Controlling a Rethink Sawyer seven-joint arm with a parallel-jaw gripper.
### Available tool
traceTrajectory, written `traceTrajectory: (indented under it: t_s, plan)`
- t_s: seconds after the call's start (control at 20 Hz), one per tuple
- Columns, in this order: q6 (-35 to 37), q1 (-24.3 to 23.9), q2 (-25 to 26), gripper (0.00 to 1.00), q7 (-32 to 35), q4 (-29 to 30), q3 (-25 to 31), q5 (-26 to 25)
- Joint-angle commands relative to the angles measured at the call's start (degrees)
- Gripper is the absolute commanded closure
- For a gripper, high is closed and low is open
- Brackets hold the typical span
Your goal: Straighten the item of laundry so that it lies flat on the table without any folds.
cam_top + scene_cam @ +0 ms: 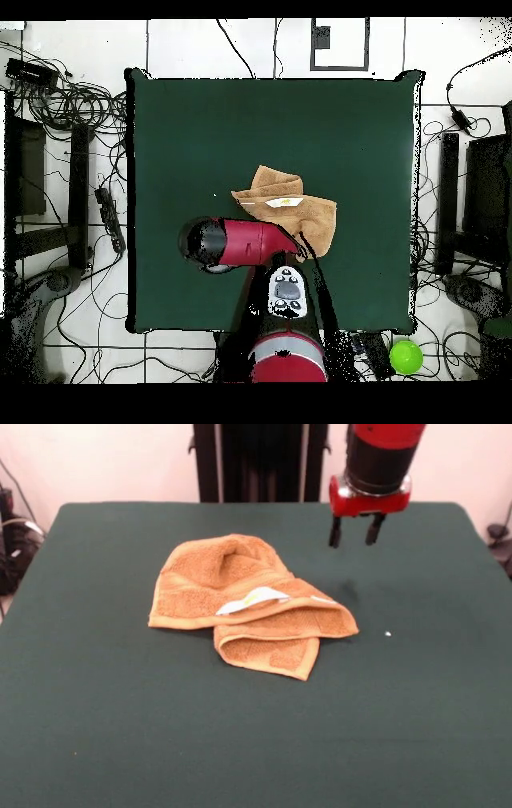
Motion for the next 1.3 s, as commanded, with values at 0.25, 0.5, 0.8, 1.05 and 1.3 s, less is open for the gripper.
traceTrajectory:
  t_s: [0.25, 0.5, 0.8, 1.05, 1.3]
  plan:
    - [5.24, -6.92, -1.87, 0.00, -0.55, 2.88, 9.05, -1.10]
    - [7.64, -6.48, -2.79, 0.00, -0.02, 1.65, 9.10, -2.03]
    - [9.36, -6.64, -3.48, 0.00, 0.18, 1.06, 9.18, -2.84]
    - [12.05, -6.34, -4.41, 0.00, 0.50, 0.01, 9.09, -3.03]
    - [14.28, -6.17, -6.00, 0.00, 0.60, -0.60, 8.66, -3.26]
